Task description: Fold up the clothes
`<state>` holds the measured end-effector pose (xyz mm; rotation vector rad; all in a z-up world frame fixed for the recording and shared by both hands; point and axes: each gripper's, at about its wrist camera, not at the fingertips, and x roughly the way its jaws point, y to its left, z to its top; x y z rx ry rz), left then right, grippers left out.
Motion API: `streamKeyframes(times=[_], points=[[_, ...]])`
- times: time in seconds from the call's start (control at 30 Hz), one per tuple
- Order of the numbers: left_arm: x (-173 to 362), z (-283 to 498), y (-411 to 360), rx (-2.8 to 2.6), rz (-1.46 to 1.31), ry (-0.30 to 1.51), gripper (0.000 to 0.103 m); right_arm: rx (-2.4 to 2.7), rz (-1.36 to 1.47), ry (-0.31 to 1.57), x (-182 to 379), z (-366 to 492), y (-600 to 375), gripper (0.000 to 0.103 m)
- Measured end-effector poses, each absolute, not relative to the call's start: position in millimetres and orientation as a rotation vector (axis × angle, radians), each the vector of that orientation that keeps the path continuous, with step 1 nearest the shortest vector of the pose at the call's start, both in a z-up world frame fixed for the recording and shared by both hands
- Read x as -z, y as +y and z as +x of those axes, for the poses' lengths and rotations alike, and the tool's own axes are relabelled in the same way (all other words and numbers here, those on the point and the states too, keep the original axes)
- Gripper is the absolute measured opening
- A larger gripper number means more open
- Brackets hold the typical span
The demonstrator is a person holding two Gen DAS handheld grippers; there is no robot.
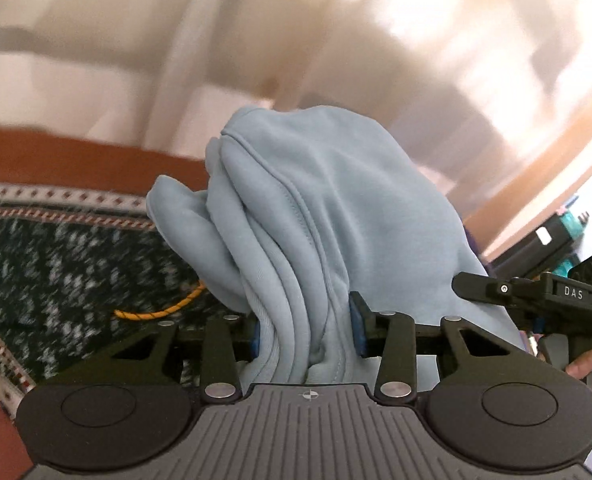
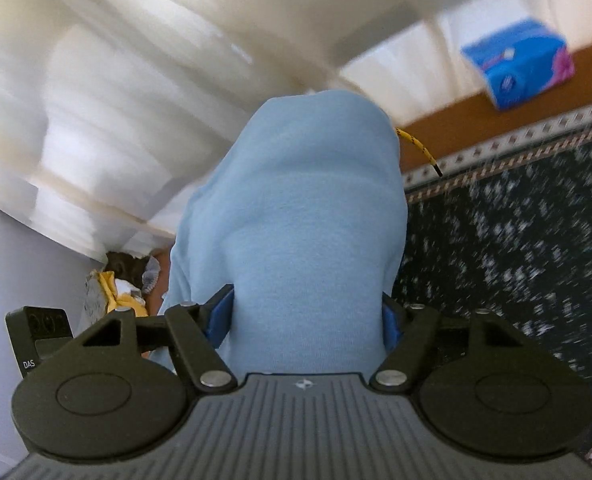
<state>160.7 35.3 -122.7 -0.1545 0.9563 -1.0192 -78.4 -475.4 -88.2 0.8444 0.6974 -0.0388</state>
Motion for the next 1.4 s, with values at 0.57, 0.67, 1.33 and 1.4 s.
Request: streamKeyframes(times=[0.57,0.67,1.33,1.4], points=[[40.4,18.5,-81.0,0.971,-0.124,0.865,0.039,-0.027,0.781,0.611,51.8,-194.6,-632.4,0.074],[31.0,-2.0,-106.9,0.981,-0.122,0.887,0.04,-0.008,0.776,0.638,48.7,-219.1,-668.6,0.074],[54.3,21.9,-274.0,1.066,-0.157,0.868,0.04,0.097,0.731,0.572,42.0,-255.6,-835.2,0.074],[70.9,29.8,-295.8,1.039,-0.162,0.881,0.04,0.082,0.735,0.583,54.7,-245.9,-863.9,0.074]])
